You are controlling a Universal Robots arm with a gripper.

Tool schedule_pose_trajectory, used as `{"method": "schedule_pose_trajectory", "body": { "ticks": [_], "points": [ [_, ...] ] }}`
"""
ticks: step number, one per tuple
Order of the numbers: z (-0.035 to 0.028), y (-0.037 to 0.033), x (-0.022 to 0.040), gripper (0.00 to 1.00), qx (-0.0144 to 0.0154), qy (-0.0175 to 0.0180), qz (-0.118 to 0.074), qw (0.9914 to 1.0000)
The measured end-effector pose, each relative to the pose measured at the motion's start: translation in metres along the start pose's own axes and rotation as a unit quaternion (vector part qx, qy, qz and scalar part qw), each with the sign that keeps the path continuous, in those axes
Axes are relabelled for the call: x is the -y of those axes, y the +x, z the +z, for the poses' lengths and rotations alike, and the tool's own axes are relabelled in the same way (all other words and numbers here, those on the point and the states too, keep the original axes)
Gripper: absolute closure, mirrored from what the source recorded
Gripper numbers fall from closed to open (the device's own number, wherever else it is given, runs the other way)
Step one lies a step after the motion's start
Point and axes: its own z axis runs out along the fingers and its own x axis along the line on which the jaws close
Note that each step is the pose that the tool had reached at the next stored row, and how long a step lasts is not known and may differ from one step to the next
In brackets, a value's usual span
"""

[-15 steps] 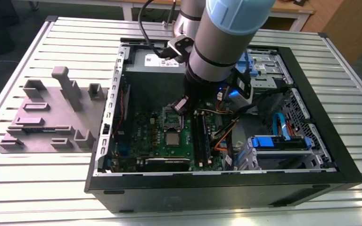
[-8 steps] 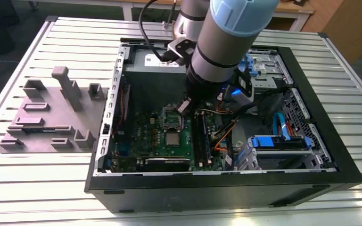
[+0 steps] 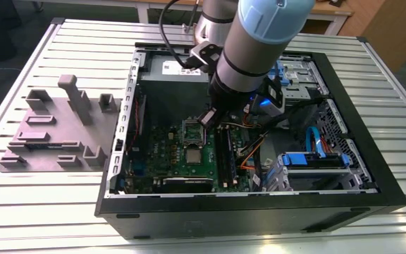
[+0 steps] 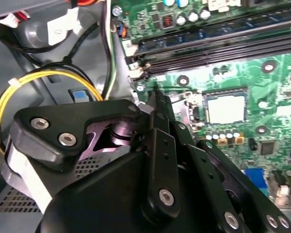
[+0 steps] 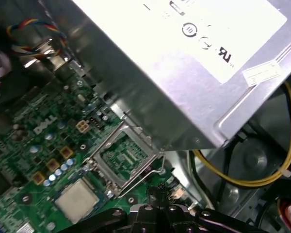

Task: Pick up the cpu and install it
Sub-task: 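Close the cpu cover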

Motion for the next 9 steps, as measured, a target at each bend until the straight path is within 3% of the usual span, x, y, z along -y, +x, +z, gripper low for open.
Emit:
{"method": "schedule_pose_trajectory", "body": {
  "ticks": [5, 8, 9],
  "points": [
    [0.0053, -0.0046, -0.0009, 0.90, 0.0065, -0.0065, -0.001, 0.99996],
    [0.0087, -0.0053, -0.0010, 0.90, 0.0087, -0.0099, -0.005, 0.99990],
    [0.0096, -0.0053, -0.0008, 0.90, 0.0080, -0.0109, -0.012, 0.99984]
  ]
}}
